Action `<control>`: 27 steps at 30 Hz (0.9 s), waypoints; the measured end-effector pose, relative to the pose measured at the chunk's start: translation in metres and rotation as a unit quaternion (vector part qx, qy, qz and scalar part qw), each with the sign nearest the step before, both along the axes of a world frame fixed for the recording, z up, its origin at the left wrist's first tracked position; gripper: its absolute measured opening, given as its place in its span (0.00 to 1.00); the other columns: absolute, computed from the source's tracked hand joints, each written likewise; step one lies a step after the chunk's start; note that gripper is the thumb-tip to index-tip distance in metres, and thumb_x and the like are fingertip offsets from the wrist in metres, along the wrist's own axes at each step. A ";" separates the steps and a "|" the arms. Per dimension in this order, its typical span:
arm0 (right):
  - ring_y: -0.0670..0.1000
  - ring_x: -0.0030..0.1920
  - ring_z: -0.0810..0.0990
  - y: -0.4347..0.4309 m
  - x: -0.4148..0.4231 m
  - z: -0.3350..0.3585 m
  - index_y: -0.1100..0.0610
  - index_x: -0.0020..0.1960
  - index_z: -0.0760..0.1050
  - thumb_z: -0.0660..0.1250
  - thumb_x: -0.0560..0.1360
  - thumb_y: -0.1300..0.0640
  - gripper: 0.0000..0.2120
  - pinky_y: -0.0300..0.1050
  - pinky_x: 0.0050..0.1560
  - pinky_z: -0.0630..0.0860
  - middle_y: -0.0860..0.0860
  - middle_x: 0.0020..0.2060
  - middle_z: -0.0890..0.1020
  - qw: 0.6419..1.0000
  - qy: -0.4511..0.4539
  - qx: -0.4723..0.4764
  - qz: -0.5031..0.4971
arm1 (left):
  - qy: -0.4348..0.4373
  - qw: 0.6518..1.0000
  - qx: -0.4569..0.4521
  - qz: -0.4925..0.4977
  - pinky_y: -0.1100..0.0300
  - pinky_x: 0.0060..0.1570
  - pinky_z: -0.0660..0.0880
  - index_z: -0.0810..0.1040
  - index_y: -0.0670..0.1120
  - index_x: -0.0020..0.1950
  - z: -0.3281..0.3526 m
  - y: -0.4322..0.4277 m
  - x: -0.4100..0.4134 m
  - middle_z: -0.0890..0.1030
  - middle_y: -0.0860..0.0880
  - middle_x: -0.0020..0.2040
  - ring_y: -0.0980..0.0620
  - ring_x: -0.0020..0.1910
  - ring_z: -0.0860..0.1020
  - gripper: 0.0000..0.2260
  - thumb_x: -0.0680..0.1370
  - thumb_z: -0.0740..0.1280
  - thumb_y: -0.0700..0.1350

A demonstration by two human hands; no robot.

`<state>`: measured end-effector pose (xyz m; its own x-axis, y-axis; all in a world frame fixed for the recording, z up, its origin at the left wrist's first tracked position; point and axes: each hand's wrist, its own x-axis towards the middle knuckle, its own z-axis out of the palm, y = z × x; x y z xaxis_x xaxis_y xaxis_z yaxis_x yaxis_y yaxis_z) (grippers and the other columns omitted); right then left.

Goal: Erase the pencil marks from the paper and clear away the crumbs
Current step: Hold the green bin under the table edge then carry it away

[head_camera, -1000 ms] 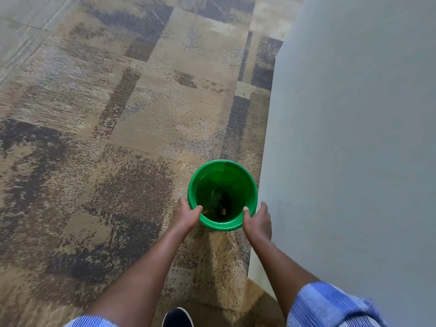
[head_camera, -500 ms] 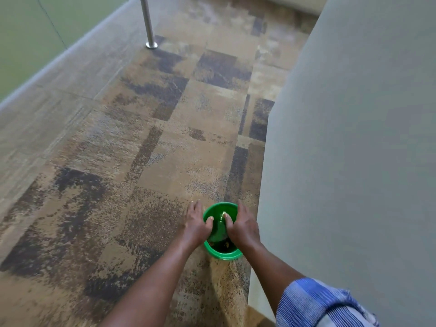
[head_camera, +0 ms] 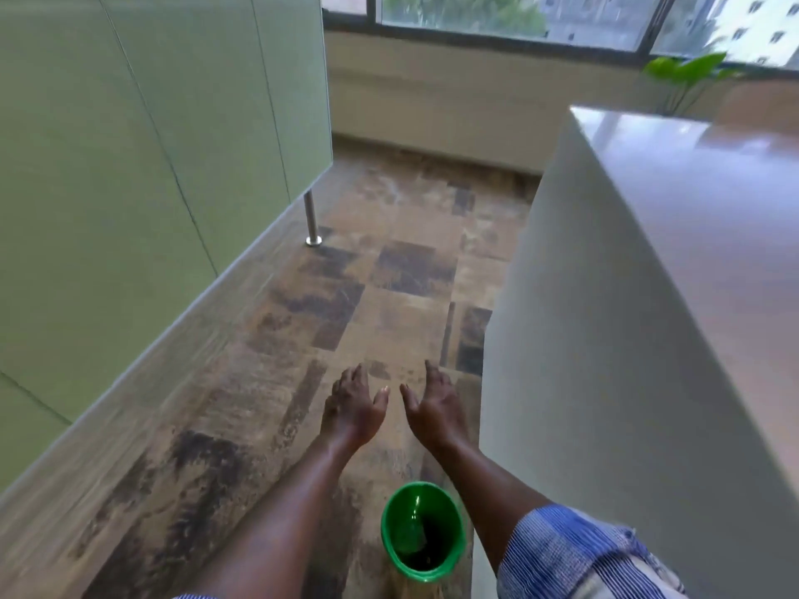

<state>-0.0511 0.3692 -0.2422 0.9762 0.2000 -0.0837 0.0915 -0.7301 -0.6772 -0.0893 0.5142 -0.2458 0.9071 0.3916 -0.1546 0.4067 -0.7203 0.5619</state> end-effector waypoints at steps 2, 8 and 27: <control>0.56 0.74 0.68 0.001 0.003 0.039 0.50 0.81 0.56 0.61 0.80 0.39 0.34 0.54 0.73 0.68 0.54 0.76 0.67 1.000 -0.021 0.013 0.000 | -0.017 1.000 0.004 0.005 0.48 0.76 0.62 0.59 0.42 0.82 0.040 -0.003 0.004 0.63 0.39 0.81 0.40 0.79 0.63 0.32 0.83 0.61 0.57; 0.56 0.76 0.65 -0.012 0.016 0.150 0.52 0.82 0.54 0.60 0.81 0.41 0.34 0.54 0.74 0.65 0.55 0.77 0.65 0.996 -0.082 0.035 0.020 | -0.092 0.995 -0.002 0.027 0.44 0.71 0.68 0.68 0.40 0.77 0.145 -0.024 0.017 0.72 0.35 0.73 0.36 0.73 0.70 0.26 0.83 0.63 0.53; 0.63 0.68 0.73 -0.280 0.048 0.321 0.58 0.79 0.60 0.64 0.80 0.44 0.34 0.56 0.64 0.74 0.60 0.71 0.72 0.960 -0.280 -0.015 0.017 | -0.222 0.974 -0.017 -0.034 0.46 0.70 0.69 0.67 0.40 0.77 0.304 -0.264 0.048 0.73 0.35 0.73 0.37 0.71 0.71 0.26 0.84 0.61 0.53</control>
